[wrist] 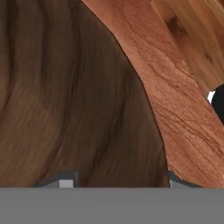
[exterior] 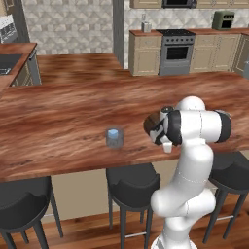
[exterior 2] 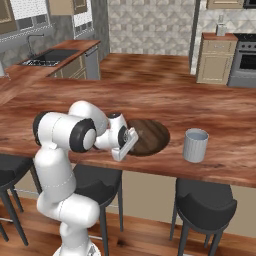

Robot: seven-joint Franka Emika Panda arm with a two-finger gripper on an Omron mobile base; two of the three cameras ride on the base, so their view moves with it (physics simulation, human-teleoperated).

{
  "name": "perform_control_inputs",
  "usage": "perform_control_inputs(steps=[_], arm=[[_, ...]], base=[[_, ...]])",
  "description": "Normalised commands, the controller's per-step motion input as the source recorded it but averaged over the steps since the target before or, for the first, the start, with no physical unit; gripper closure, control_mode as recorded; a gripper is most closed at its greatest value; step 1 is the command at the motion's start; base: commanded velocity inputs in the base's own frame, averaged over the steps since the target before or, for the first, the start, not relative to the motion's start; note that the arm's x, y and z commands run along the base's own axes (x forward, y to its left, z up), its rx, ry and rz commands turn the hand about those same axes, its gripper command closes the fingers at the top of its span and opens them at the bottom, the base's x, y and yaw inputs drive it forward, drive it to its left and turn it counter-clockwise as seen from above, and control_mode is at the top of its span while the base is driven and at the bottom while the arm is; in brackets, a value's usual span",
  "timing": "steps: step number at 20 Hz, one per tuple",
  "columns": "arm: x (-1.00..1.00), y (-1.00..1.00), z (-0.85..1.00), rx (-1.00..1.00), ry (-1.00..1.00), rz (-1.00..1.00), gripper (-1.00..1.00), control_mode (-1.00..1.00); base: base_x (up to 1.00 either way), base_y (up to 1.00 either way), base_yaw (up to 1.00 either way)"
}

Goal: There are four ice cubes in the ice bowl. Place two ice cubes in each glass of water.

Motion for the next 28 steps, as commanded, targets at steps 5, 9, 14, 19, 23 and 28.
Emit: perform_control_inputs(steps=[5,9,14,19,23,28], arm=[[0.00,0.00,0.12,0.00,-0.02,0.00,1.00,-1.00],[-0.11,0.00,0.92,0.00,-0.17,-0.06,1.00,-1.00],[-0.35,-0.08,1.00,-0.02,-0.31,-0.11,1.00,-1.00],[-0.46,-0.01,0.86,-0.09,-0.54,-0.08,1.00,-1.00],[-0.61,-0.01,0.42,-0.09,-0.78,-0.01,1.00,-1.00],[-0.15,0.00,0.04,-0.03,-0.28,0.00,1.00,-1.00]], base=[[0.00,0.00,0.00],[0.00,0.00,0.00],[0.00,0.00,0.00],[0.00,0.00,0.00],[0.00,0.00,0.00],[0.00,0.00,0.00]])
